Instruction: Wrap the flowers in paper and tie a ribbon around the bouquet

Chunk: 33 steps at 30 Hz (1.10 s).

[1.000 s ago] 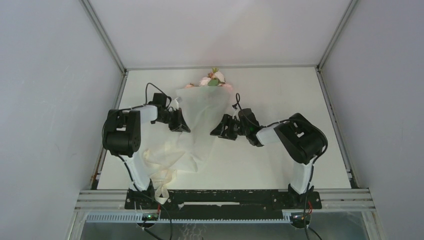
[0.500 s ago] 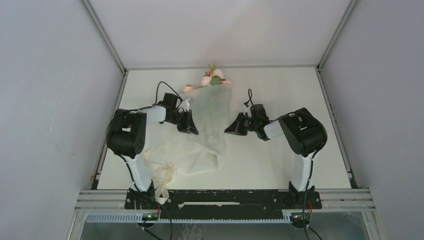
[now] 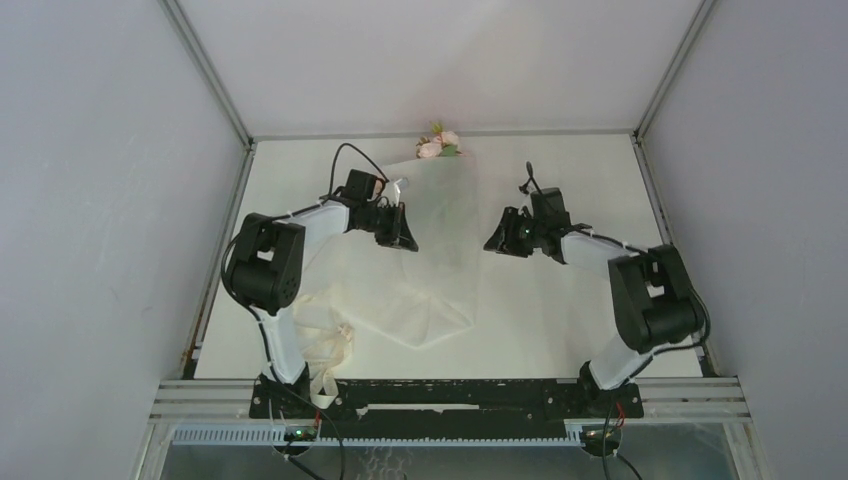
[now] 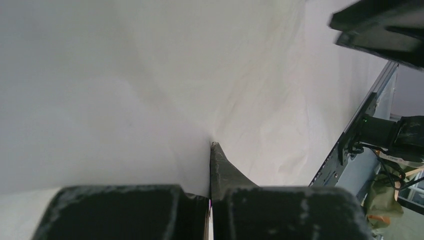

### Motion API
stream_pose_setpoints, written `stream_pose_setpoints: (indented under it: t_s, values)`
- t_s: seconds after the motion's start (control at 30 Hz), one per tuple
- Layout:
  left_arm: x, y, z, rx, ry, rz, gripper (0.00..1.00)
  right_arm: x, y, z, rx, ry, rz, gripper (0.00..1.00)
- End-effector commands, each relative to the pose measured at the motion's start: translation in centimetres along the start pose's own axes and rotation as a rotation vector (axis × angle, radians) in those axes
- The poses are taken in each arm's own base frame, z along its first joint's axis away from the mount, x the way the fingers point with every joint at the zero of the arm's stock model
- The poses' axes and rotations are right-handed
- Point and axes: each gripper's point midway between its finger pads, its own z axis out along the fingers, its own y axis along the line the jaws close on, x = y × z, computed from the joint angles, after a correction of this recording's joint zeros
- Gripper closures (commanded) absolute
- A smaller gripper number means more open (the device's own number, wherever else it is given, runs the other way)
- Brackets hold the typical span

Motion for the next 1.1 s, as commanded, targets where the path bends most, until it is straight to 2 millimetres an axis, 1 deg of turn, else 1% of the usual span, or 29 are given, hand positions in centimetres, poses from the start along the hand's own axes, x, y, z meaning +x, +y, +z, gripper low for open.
stream_pose_setpoints:
  t_s: [0.0, 0.07, 0.13, 0.17, 0.2, 0.3, 0.33, 0.37, 0.47, 0.5, 0.67, 0.73, 0.8, 0.87, 0.9, 0.97, 1.0, 1.07]
  values:
    - [1.5, 0.9, 0.5, -0.008, 0.025, -0.02, 1.0, 1.2, 3.8, -2.3, 0.102, -0.042, -0.249, 0.52]
    - [1.8, 1.2, 0.6, -0.017, 0.028, -0.022, 1.0, 3.5, 6.5, -1.9, 0.064, -0.019, -0.325, 0.56]
    - [1.8, 1.3, 0.7, -0.018, 0.028, -0.028, 1.0, 6.2, 9.3, -1.0, -0.033, 0.025, -0.368, 0.64]
    - [1.7, 1.3, 0.7, -0.019, 0.026, -0.029, 1.0, 7.5, 10.1, -0.4, -0.07, 0.055, -0.382, 0.69]
    - [1.6, 1.3, 0.7, -0.022, 0.023, -0.029, 1.0, 8.7, 10.5, 0.1, -0.088, 0.084, -0.387, 0.76]
    - [1.5, 1.5, 0.7, -0.035, 0.019, -0.023, 1.0, 11.7, 9.8, 1.8, -0.092, 0.17, -0.368, 0.94]
    - [1.5, 1.7, 0.7, -0.042, 0.019, -0.022, 1.0, 12.7, 9.4, 2.1, -0.092, 0.2, -0.355, 0.96]
    - [1.5, 1.9, 0.7, -0.052, 0.019, -0.022, 1.0, 13.2, 9.5, 2.3, -0.11, 0.202, -0.349, 0.98]
    - [1.5, 2.5, 0.8, -0.078, 0.022, -0.014, 1.0, 15.3, 8.7, 2.1, -0.119, 0.231, -0.317, 1.0]
    - [1.5, 2.7, 0.9, -0.086, 0.022, -0.013, 1.0, 16.0, 8.2, 1.9, -0.112, 0.243, -0.307, 1.0]
    - [1.5, 3.1, 1.2, -0.093, 0.029, -0.02, 1.0, 19.1, 7.7, 0.9, -0.104, 0.296, -0.307, 1.0]
    - [1.5, 3.2, 1.3, -0.092, 0.028, -0.02, 1.0, 20.2, 7.7, 0.3, -0.096, 0.319, -0.318, 1.0]
    - [1.5, 3.2, 1.2, -0.093, 0.028, -0.02, 1.0, 20.7, 8.0, -0.5, -0.099, 0.334, -0.329, 1.0]
    - [1.6, 3.0, 1.2, -0.087, 0.031, -0.022, 1.0, 20.4, 9.1, -1.4, -0.135, 0.328, -0.339, 1.0]
    - [1.7, 3.0, 1.2, -0.084, 0.033, -0.023, 1.0, 19.9, 10.1, -1.9, -0.167, 0.31, -0.355, 1.0]
    - [1.8, 2.9, 1.2, -0.082, 0.033, -0.026, 1.0, 19.5, 11.2, -2.7, -0.179, 0.304, -0.392, 1.0]
    - [1.8, 2.9, 1.2, -0.081, 0.03, -0.025, 1.0, 19.1, 12.0, -2.7, -0.195, 0.287, -0.416, 1.0]
    - [1.8, 2.9, 1.2, -0.082, 0.031, -0.029, 1.0, 19.2, 12.6, -2.3, -0.217, 0.284, -0.425, 1.0]
